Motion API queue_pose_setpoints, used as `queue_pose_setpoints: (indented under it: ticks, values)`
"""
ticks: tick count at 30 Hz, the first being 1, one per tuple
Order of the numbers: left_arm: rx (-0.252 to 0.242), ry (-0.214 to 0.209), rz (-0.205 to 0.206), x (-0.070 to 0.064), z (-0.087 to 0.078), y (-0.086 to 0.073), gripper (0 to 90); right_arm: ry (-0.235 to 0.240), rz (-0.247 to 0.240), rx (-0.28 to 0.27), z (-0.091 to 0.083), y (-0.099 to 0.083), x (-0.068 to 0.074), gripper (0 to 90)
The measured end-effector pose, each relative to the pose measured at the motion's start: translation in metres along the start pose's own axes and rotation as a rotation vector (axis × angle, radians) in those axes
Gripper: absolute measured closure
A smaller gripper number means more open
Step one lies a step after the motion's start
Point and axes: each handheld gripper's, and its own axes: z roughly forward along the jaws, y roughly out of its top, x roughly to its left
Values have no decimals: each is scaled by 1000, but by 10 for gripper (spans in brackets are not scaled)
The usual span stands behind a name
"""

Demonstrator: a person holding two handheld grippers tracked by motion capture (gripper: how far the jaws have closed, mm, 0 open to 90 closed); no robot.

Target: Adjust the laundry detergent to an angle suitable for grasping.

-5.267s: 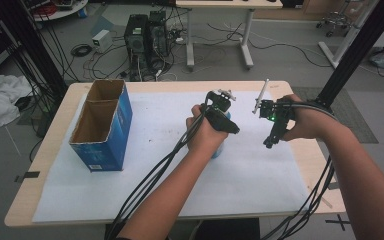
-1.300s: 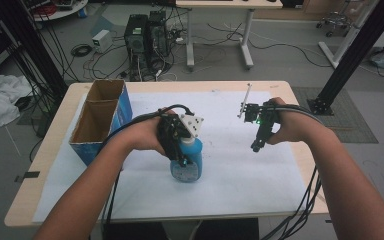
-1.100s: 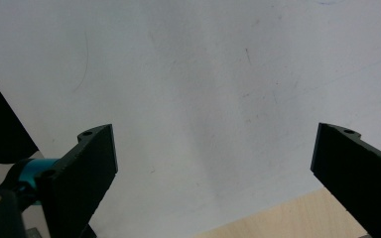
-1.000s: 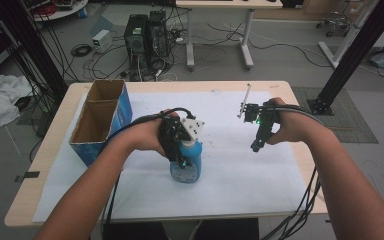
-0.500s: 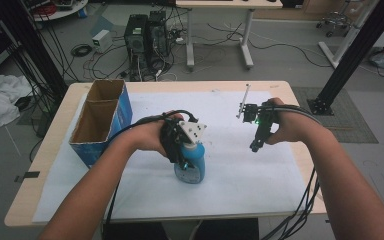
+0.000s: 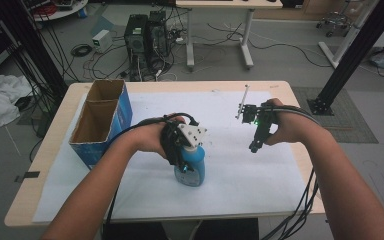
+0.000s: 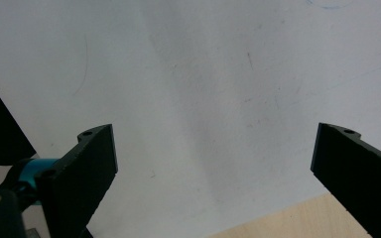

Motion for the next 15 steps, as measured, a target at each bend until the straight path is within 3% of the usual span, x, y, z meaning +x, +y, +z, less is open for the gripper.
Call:
queue_pose_setpoints:
  ticks: [4,15]
  values:
    - [-9,-6,17,-1,1,-1,421,3,0,-1,1,1,0,32]
    - [-3,-4,-11,0,7,-3,416,1,-5,2,1,1,0,32]
